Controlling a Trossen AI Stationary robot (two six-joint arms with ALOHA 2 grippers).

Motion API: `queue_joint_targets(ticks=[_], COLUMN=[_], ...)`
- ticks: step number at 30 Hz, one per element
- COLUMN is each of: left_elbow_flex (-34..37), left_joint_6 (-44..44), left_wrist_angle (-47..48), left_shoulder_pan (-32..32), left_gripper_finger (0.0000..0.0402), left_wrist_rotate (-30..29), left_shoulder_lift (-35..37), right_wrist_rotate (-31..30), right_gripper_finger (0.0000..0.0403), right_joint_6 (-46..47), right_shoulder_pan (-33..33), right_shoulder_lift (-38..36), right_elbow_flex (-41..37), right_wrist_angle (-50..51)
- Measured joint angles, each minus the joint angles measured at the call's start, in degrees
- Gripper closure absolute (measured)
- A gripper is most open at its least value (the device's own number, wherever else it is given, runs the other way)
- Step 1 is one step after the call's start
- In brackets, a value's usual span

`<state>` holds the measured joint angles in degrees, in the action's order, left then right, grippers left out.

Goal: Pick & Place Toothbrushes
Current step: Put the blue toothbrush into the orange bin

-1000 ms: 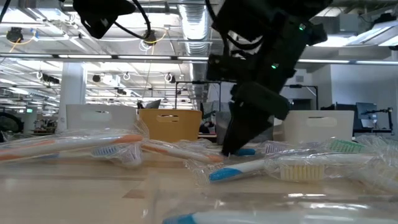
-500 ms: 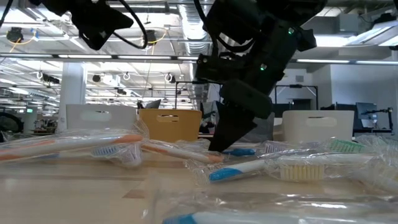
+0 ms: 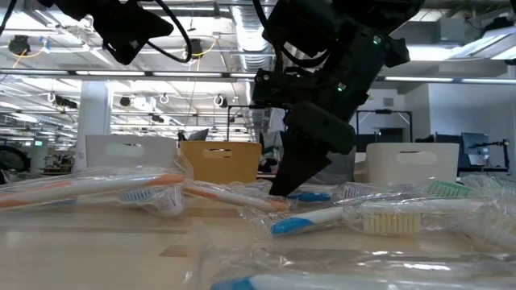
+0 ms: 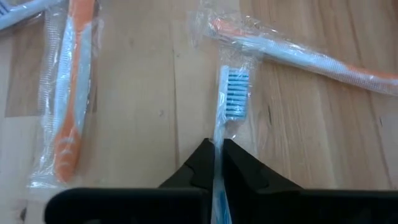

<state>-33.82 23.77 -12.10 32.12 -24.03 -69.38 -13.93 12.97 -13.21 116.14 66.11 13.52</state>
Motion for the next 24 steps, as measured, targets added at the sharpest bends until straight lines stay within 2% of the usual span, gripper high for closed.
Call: queue_joint_targets(ticks=[8,18,24], left_elbow_flex=[0.00,0.00,0.00], left_joint_6=[-1.25,-1.25,-2.82], left_wrist_angle=[0.03,0.09,0.09], left_shoulder_pan=[0.00,0.00,0.00], left_gripper_finger=[0.0225,0.0225,0.0225], left_wrist_rotate=[-2.48,-2.51,-2.51], left_shoulder_lift=[0.00,0.00,0.00], right_wrist_rotate=[-1.04,-8.86,-14.93], right_gripper_finger=[0.0397,0.0401,0.0401], right_joint_6=[0.48,4.13,4.66], right_shoulder_pan=[-1.39,-5.15,-8.21], right_shoulder_lift=[0.41,0.70,0.61], right_elbow_flex=[4.64,13.82,19.55], right_wrist_angle=[5.90,22.50,28.24])
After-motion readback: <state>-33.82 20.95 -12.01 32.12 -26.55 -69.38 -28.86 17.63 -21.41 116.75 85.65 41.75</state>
